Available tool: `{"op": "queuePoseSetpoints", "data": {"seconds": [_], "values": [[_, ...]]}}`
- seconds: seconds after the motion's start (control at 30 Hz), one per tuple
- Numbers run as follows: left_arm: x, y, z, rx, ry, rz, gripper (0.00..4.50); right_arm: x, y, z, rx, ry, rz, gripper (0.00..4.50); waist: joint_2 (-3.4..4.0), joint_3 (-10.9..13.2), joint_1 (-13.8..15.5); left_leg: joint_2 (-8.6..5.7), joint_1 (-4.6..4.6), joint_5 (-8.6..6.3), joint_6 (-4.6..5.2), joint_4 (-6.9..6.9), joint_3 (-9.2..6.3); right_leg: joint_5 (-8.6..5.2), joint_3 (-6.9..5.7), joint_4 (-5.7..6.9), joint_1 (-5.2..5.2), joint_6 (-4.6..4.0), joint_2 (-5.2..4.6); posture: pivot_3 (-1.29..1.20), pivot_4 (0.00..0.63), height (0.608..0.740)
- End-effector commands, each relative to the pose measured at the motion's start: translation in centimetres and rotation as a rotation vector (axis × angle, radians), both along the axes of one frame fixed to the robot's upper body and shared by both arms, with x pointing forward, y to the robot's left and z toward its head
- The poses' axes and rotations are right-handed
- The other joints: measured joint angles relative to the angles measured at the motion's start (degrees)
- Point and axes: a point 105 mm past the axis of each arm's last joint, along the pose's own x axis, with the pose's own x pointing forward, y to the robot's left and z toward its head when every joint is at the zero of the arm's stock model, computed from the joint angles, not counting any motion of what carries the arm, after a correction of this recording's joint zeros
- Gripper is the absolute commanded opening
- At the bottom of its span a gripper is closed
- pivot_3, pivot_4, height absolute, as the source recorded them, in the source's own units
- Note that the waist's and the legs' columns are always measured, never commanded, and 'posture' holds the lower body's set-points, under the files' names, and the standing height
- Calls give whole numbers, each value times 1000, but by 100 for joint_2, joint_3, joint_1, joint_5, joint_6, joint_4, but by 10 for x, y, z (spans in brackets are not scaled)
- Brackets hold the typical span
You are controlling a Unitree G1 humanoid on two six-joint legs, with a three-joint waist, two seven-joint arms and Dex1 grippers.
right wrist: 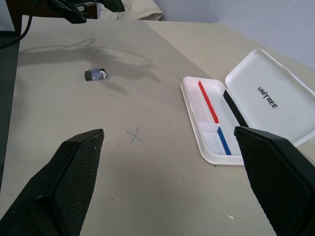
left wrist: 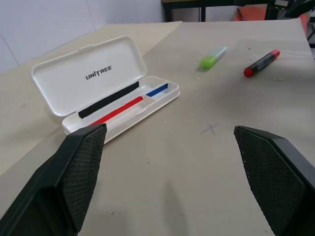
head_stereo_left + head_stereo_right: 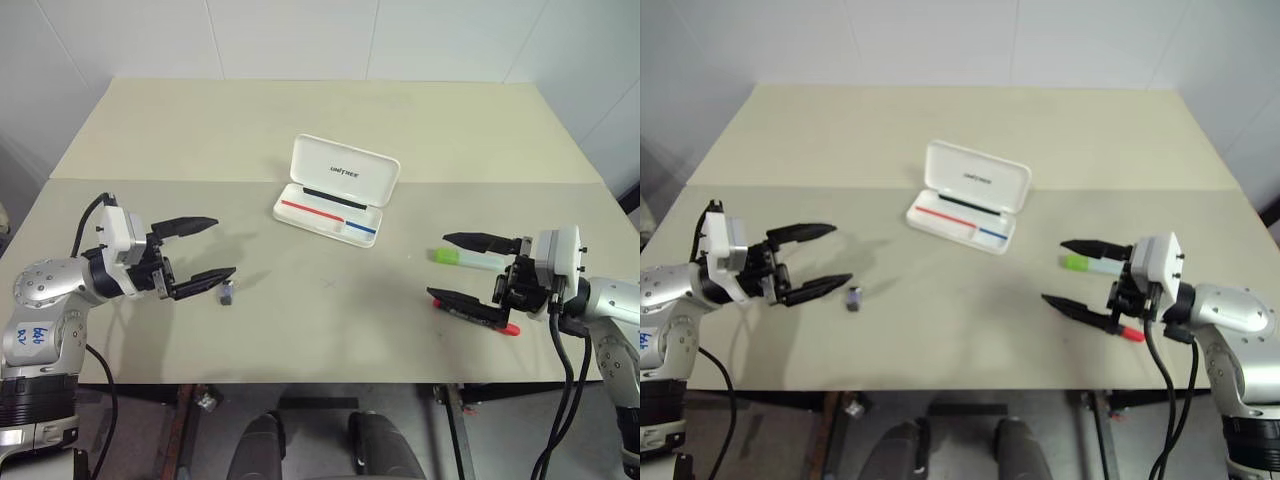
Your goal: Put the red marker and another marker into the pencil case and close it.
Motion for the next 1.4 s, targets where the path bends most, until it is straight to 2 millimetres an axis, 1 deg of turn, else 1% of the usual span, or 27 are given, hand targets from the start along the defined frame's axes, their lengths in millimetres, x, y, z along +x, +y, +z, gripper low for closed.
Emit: {"op": "queuePoseSetpoints", "data": {"seconds": [0.03,0.13,0.17,0.23,0.3,0.4,0.47,0.5,0.57,0.67,0.8,0.87,0.93,1.17,1.33,1.4], "values": [[1,3,14,-20,-45,-6,4464,6,-2,2,31,-26,-10,4500,0,0,2,0,0,0,0,0,0,0,0,1,0,0,1,0,150,740],[4,4,16,-30,-65,14,4464,12,-9,-11,37,2,-38,4500,0,0,3,-1,1,0,0,1,0,0,-1,1,0,0,1,0,150,740],[4,3,17,-35,-68,15,4464,13,-9,-12,33,7,-42,4500,0,0,3,-1,0,0,0,1,0,0,-1,0,0,0,0,0,150,740],[3,2,16,-34,-62,8,4464,20,-5,-3,70,6,-54,4500,0,0,-2,-2,-1,0,0,1,1,0,0,0,0,0,0,0,150,740],[5,1,14,-19,-54,-6,4464,30,4,6,78,13,-65,4500,2,1,-36,0,0,0,0,1,3,1,3,5,-3,1,2,0,150,740],[8,-1,14,0,-59,-25,4464,48,14,10,38,80,-134,4500,1,1,-45,1,7,4,-2,2,1,1,2,17,-3,0,4,0,150,740],[9,-2,17,11,-75,-36,4464,48,33,10,-28,122,-32,4500,2,1,-36,3,7,7,-1,3,-4,2,-3,20,-5,-6,4,0,150,740],[8,-2,18,17,-79,-41,4491,53,42,10,-72,121,-4,4312,1,1,-31,3,6,7,-1,2,-2,1,-2,19,-7,-8,3,0,150,740],[7,-2,18,24,-79,-42,4500,63,50,6,-148,140,2,3865,2,1,-43,4,3,6,-1,1,1,1,0,14,-10,-8,2,0,150,740],[4,2,18,36,-72,-27,4500,80,61,5,-209,164,-30,2845,2,1,-28,3,-6,5,0,-2,2,1,0,10,-19,-8,1,0,150,740],[5,11,18,55,-54,-7,4500,97,82,4,-277,204,-20,2845,2,1,-25,3,-25,4,1,-4,4,1,0,14,-44,-8,2,0,150,740],[9,16,19,46,-58,20,4500,103,90,0,-293,230,0,2845,1,0,-25,3,-50,5,0,1,11,1,1,38,-79,-8,3,0,150,740],[11,18,20,42,-60,31,4500,110,91,-9,-345,232,4,2845,1,1,-24,2,-90,10,2,17,14,1,0,66,-124,-8,5,0,150,740],[11,21,23,52,-50,29,4500,126,102,-12,-373,235,14,2845,1,1,-30,0,-93,10,2,40,16,0,0,89,-127,-7,7,0,150,740],[10,18,27,49,-52,14,4500,133,106,-13,-371,225,20,2845,1,1,-41,1,-91,11,2,46,15,0,-1,100,-127,-8,10,0,150,740],[6,14,26,50,-51,1,4500,133,108,-15,-375,227,28,2845,1,1,-54,1,-91,11,2,46,15,1,0,100,-127,-7,10,0,150,740]]}}
